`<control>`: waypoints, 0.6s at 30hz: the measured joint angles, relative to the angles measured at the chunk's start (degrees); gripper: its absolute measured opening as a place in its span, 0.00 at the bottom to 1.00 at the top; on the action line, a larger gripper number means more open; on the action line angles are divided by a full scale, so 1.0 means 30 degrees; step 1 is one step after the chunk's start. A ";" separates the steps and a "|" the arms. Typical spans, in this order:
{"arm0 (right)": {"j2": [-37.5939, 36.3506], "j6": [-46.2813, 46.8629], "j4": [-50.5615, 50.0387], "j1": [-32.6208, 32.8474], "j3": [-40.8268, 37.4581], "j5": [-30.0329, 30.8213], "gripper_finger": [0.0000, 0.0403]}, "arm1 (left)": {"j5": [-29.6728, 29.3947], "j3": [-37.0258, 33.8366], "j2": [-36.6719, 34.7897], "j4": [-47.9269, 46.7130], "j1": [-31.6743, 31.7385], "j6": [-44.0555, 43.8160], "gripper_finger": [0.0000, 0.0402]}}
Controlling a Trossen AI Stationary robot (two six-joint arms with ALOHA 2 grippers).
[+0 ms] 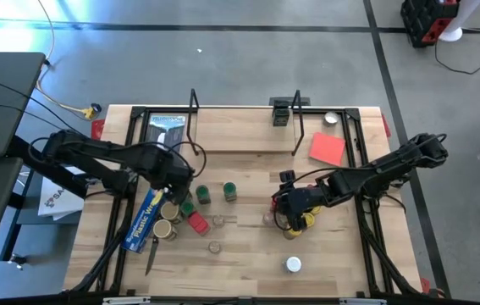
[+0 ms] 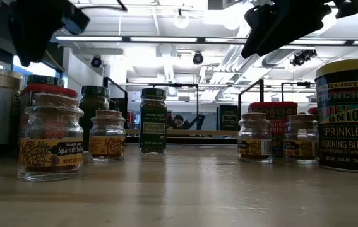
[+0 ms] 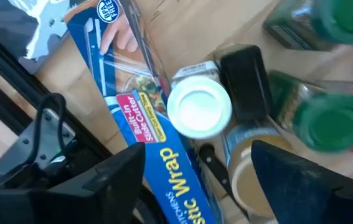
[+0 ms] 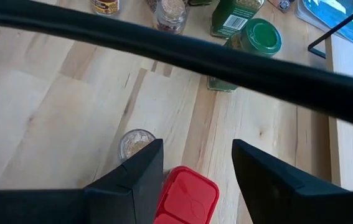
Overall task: Shelf spices
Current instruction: Move the white seasoning bottle to the bottom left of the table
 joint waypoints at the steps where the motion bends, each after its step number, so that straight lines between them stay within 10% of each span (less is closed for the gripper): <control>1: 0.0000 0.0002 0.0000 0.0000 0.0000 -0.0002 0.46 | 0.0181 -0.0373 -0.0007 0.0340 0.0170 -0.0007 0.73; 18: 0.0000 0.0076 0.0000 0.0000 0.0008 -0.0002 0.46 | 0.1250 -0.4022 -0.0029 0.3949 0.1386 0.0629 0.74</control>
